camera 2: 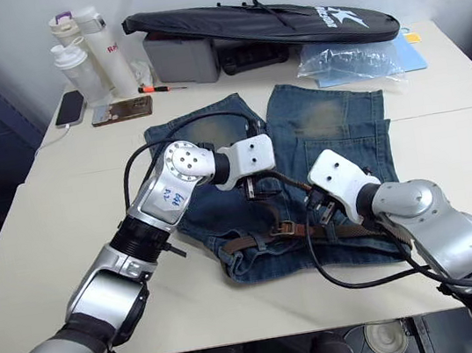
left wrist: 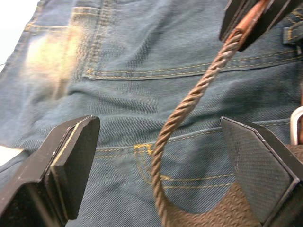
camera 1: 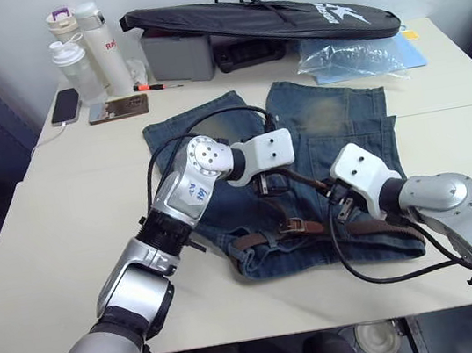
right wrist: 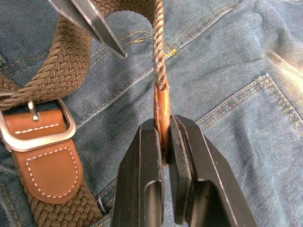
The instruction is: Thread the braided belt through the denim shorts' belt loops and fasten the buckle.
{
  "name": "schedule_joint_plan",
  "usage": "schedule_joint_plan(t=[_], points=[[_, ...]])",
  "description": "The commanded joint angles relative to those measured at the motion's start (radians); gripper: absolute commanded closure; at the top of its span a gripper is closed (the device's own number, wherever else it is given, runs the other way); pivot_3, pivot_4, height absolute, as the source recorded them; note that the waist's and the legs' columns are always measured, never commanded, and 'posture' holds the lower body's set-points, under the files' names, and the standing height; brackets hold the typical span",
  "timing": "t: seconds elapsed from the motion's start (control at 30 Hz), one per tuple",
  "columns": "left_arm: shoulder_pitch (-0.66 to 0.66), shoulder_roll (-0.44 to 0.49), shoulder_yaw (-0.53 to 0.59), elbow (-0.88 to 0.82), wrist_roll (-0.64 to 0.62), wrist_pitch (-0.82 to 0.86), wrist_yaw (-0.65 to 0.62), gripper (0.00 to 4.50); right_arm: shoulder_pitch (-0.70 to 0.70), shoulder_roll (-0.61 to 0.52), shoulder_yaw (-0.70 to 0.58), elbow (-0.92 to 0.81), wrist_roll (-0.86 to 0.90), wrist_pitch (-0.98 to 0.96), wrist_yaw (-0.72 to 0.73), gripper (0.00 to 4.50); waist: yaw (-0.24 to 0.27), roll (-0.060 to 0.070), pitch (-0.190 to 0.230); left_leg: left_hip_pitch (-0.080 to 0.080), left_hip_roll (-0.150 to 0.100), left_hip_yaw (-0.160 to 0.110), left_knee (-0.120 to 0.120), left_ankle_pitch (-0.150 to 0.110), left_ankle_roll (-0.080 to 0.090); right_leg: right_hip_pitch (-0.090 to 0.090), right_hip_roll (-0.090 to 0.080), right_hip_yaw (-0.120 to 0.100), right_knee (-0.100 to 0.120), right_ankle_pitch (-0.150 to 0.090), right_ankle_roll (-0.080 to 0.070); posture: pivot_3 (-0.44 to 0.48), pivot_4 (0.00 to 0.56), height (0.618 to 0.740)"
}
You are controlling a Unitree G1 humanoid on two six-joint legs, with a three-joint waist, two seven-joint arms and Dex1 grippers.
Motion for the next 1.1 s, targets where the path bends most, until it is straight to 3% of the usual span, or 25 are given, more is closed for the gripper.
schedule_joint_plan(t=[0.03,0.1,0.47,0.57,0.73,0.77,1.1], points=[[-0.021,-0.004,-0.007,0.000,0.006,-0.027,-0.004,0.57,-0.009,-0.015,-0.013,-0.052,-0.001,0.004,0.009,4.50,0.000,0.000,0.000,0.000,0.000,0.000,0.000,0.000,0.000,0.000,0.000,0.000,0.000,0.000,0.000,0.000,0.150,0.656],[-0.027,-0.005,-0.014,0.013,0.013,-0.040,-0.004,1.20,-0.008,-0.019,-0.012,-0.060,0.000,0.004,0.015,4.50,0.000,0.000,0.000,0.000,0.000,0.000,0.000,0.000,0.000,0.000,0.000,0.000,0.000,0.000,0.000,0.000,0.150,0.656],[-0.075,-0.010,-0.025,0.090,0.027,-0.099,-0.031,1.20,-0.013,-0.123,0.007,-0.100,-0.027,-0.035,0.086,4.50,0.001,-0.001,0.000,0.000,0.000,0.000,0.000,0.000,0.000,0.000,0.000,0.000,0.000,0.000,0.000,0.000,0.150,0.656],[-0.079,-0.014,-0.023,0.102,0.020,-0.104,-0.049,2.04,-0.016,-0.132,0.002,-0.100,-0.023,-0.038,0.093,4.50,0.000,-0.001,0.001,0.000,0.000,0.000,0.000,0.000,0.000,0.000,0.000,0.000,0.000,0.000,0.000,0.000,0.150,0.656],[-0.081,-0.022,-0.024,0.111,0.021,-0.106,-0.067,4.32,-0.025,-0.123,0.005,-0.100,-0.024,-0.034,0.091,4.50,0.000,-0.002,0.001,0.000,0.000,0.000,0.000,0.000,0.000,0.000,0.000,0.000,0.000,0.000,0.000,0.000,0.150,0.656],[-0.079,-0.022,-0.025,0.111,0.022,-0.106,-0.070,4.48,-0.026,-0.121,0.006,-0.100,-0.025,-0.032,0.090,4.50,0.001,-0.002,0.001,0.000,0.000,0.000,0.000,0.000,0.000,0.000,0.000,0.000,0.000,0.000,0.000,0.000,0.150,0.656],[-0.075,-0.025,-0.010,0.103,0.011,-0.077,-0.081,4.48,-0.012,-0.079,-0.022,-0.106,0.002,0.003,0.076,4.50,0.000,-0.002,0.001,0.000,0.000,0.000,0.000,0.000,0.000,0.000,0.000,0.000,0.000,0.000,0.000,0.000,0.150,0.656]])
